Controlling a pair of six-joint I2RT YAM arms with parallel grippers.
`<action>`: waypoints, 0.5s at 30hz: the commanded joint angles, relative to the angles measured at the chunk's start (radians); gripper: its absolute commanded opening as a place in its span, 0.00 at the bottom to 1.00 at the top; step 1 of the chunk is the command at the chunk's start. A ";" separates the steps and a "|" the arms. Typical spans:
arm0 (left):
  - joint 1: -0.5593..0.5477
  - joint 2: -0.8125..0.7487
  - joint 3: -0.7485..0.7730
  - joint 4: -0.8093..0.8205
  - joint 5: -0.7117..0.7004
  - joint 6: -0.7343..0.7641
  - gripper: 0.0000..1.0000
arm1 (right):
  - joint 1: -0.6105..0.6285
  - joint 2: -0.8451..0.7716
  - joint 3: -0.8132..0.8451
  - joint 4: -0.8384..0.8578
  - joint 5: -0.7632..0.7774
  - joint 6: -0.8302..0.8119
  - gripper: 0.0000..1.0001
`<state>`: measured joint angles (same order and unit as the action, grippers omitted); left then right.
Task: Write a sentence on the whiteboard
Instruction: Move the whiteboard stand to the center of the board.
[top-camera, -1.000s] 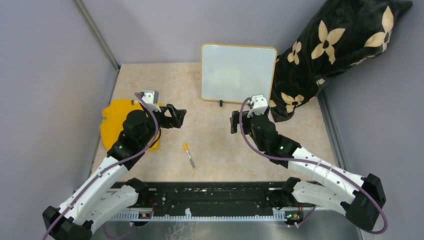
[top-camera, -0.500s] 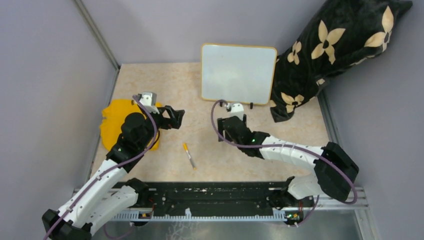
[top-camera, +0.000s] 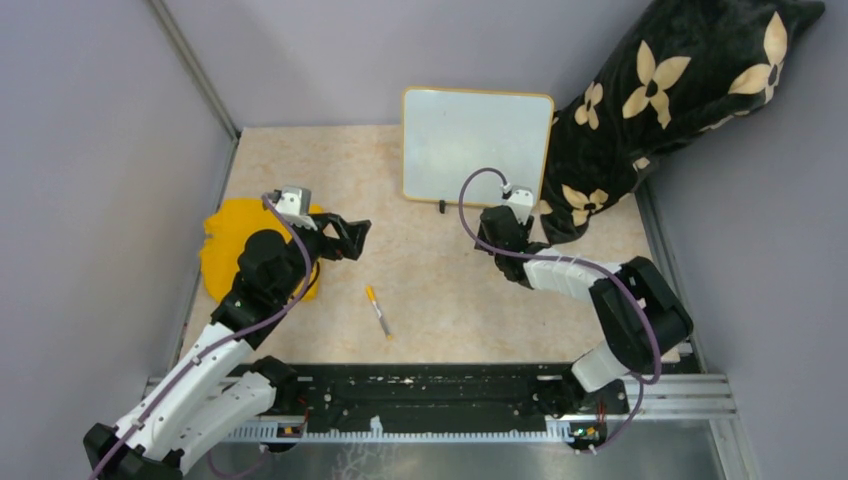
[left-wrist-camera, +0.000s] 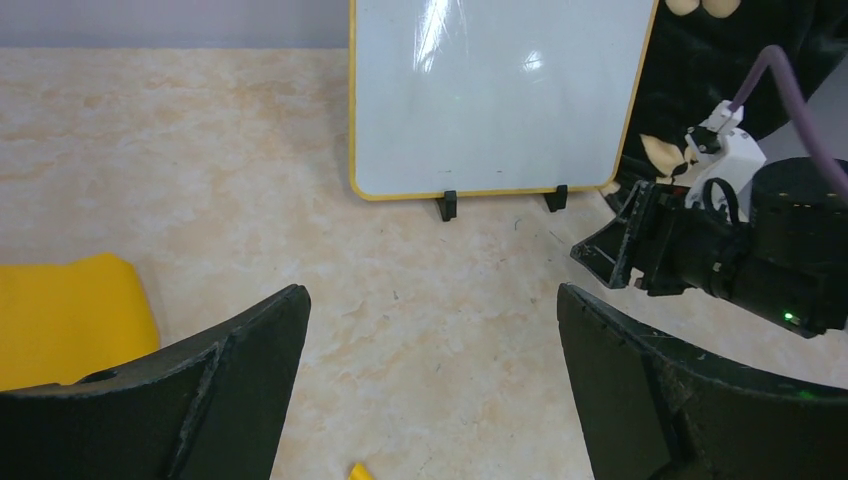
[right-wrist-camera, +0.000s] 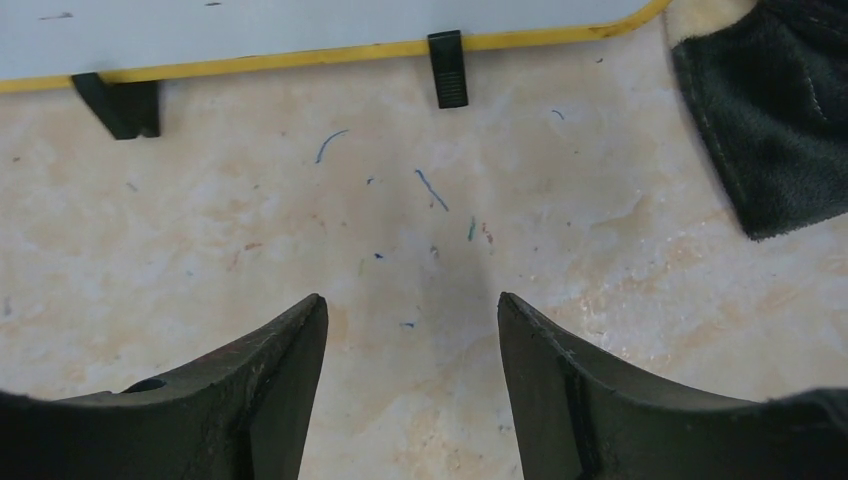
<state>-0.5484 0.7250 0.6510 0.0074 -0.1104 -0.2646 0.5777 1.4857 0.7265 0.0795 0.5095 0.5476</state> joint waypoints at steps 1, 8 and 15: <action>-0.004 -0.015 -0.011 0.048 0.029 0.015 0.99 | -0.055 0.083 0.064 0.091 -0.002 -0.017 0.62; -0.004 -0.010 -0.013 0.055 0.041 0.015 0.99 | -0.094 0.214 0.151 0.095 -0.011 -0.044 0.60; -0.004 -0.004 -0.015 0.059 0.041 0.016 0.99 | -0.142 0.299 0.213 0.100 -0.045 -0.073 0.58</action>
<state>-0.5484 0.7235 0.6460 0.0303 -0.0849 -0.2638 0.4595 1.7496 0.8749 0.1360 0.4828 0.5053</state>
